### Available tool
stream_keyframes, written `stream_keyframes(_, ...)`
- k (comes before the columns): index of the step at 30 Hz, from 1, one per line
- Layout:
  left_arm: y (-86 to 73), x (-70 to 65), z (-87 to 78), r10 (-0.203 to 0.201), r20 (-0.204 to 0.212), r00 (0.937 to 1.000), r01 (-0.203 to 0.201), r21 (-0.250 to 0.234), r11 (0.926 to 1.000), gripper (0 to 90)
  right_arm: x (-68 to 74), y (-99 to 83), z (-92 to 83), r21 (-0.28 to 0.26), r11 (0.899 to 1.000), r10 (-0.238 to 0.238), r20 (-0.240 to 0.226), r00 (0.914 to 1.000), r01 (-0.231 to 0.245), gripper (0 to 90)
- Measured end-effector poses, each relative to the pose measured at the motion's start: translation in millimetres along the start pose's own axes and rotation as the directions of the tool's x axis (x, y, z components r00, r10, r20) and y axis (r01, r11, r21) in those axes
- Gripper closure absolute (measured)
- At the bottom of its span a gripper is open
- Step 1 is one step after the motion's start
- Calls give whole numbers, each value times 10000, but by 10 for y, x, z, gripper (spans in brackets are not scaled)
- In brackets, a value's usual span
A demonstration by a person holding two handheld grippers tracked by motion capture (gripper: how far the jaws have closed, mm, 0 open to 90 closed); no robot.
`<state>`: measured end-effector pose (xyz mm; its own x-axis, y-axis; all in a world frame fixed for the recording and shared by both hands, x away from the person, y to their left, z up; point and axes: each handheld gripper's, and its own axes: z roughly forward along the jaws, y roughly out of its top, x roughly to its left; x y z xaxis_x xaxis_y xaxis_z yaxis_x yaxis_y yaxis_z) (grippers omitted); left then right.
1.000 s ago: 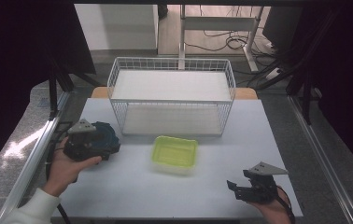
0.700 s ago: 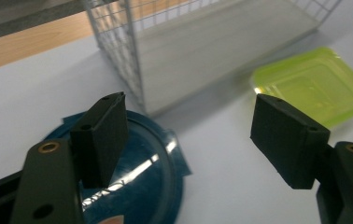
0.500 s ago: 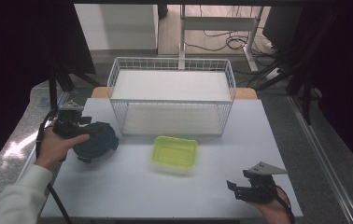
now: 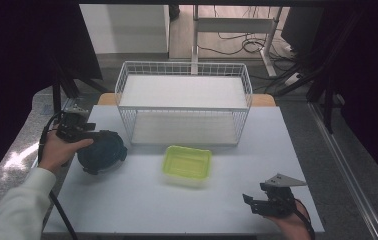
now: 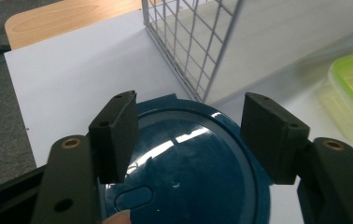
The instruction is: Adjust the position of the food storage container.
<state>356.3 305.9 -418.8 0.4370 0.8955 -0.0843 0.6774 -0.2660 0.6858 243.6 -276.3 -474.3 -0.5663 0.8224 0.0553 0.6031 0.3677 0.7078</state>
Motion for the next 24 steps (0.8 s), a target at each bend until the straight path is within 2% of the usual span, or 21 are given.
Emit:
stream_keyframes(11, -4, 153, 129, -172, -158, 9997, 176, 215, 9996, 419, -4, -6, 15, 85, 10000, 27, 86, 10000, -27, 242)
stream_keyframes(13, 10, 177, 151, -81, -252, 9996, 89, 313, 9995, 438, -1, -5, 19, 100, 9999, 38, 91, 10000, -38, 243)
stream_keyframes(17, 48, 264, 202, 90, -351, 9993, -69, 592, 9982, 527, 2, -4, 35, 150, 9999, 31, 83, 10000, -32, 243)
stream_keyframes(18, 57, 305, 227, 10, -385, 9993, 17, 698, 9976, 597, 2, -4, 40, 159, 9999, 28, 85, 10000, -30, 243)
stream_keyframes(24, 83, 459, 333, 40, -572, 9984, 29, 1204, 9927, 776, 0, -13, 51, 220, 9997, 54, 131, 9999, -57, 243)
